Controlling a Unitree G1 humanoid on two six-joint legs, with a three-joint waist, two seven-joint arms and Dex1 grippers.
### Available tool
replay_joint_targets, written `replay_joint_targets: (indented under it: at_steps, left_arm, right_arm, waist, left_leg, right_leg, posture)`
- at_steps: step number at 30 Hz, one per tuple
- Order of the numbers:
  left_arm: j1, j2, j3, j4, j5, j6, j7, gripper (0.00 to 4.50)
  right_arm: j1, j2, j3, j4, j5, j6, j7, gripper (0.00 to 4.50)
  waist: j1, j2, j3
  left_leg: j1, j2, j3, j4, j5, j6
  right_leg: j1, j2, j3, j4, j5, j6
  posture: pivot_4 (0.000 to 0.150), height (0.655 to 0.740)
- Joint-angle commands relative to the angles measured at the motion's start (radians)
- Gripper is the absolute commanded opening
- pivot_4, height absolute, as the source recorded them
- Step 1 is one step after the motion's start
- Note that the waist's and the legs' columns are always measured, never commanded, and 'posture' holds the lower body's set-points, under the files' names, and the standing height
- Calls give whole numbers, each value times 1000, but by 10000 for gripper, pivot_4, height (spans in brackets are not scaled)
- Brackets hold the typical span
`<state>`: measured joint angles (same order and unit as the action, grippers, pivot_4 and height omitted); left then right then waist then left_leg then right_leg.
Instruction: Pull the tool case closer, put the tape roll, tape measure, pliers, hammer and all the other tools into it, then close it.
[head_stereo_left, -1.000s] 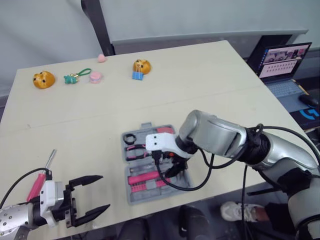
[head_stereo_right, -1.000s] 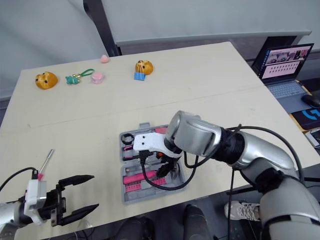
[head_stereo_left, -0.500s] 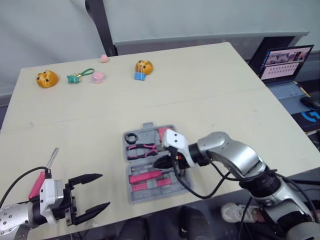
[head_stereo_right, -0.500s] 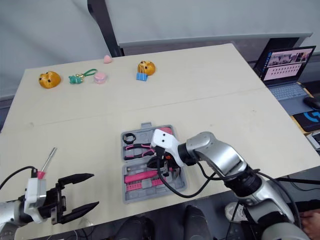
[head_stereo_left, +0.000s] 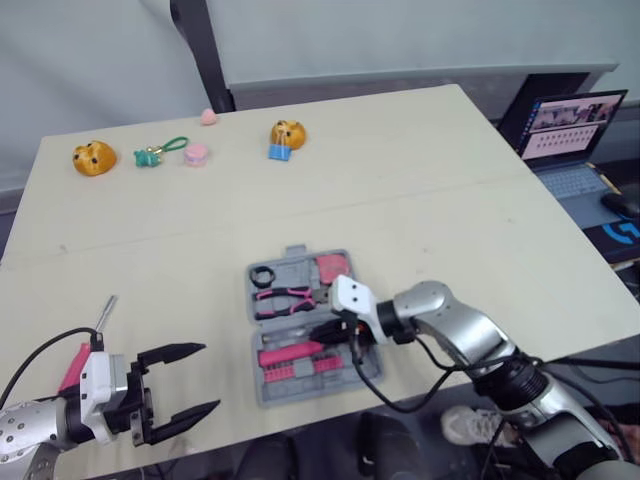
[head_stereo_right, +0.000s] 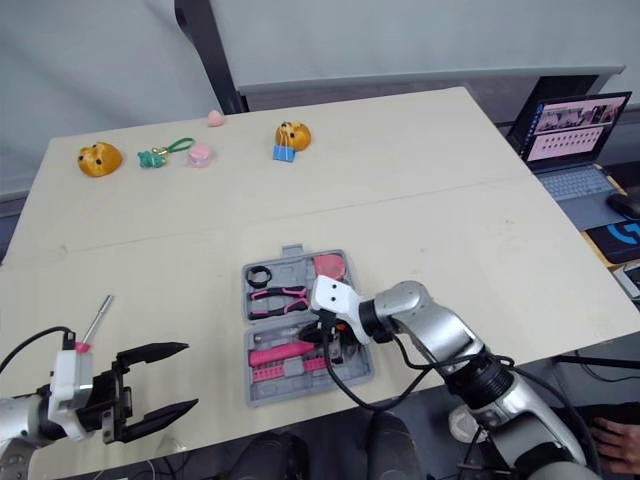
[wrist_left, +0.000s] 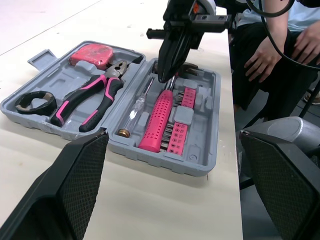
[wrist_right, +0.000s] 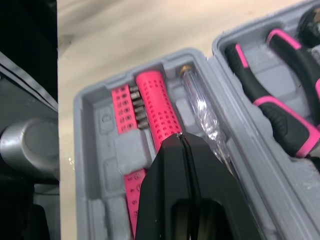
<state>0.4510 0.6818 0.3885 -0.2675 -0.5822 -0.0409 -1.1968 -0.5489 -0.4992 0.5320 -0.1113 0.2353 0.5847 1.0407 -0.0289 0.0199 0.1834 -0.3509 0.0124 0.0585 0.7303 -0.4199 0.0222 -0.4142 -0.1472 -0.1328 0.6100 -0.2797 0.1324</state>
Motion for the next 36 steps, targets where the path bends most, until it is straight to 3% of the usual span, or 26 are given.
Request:
replay_joint_targets:
  at_steps: [1, 36]
  left_arm:
    - [16, 5, 24, -29, -14, 1, -2, 45000]
    - [11, -1, 0, -31, -8, -2, -7, 45000]
  right_arm:
    - [11, 3, 16, 17, -30, -63, 29, 318]
    - [109, 8, 50, 140, -218, -268, 25, 318]
  waist:
    - [0, 0, 0]
    - [0, 0, 0]
  left_leg:
    - [0, 0, 0, 0, 0, 0]
    - [2, 1, -1, 1, 0, 0]
  right_leg:
    - [0, 0, 0, 0, 0, 0]
    - [2, 0, 0, 1, 0, 0]
  posture:
    - [1500, 7155]
    - [1500, 7155]
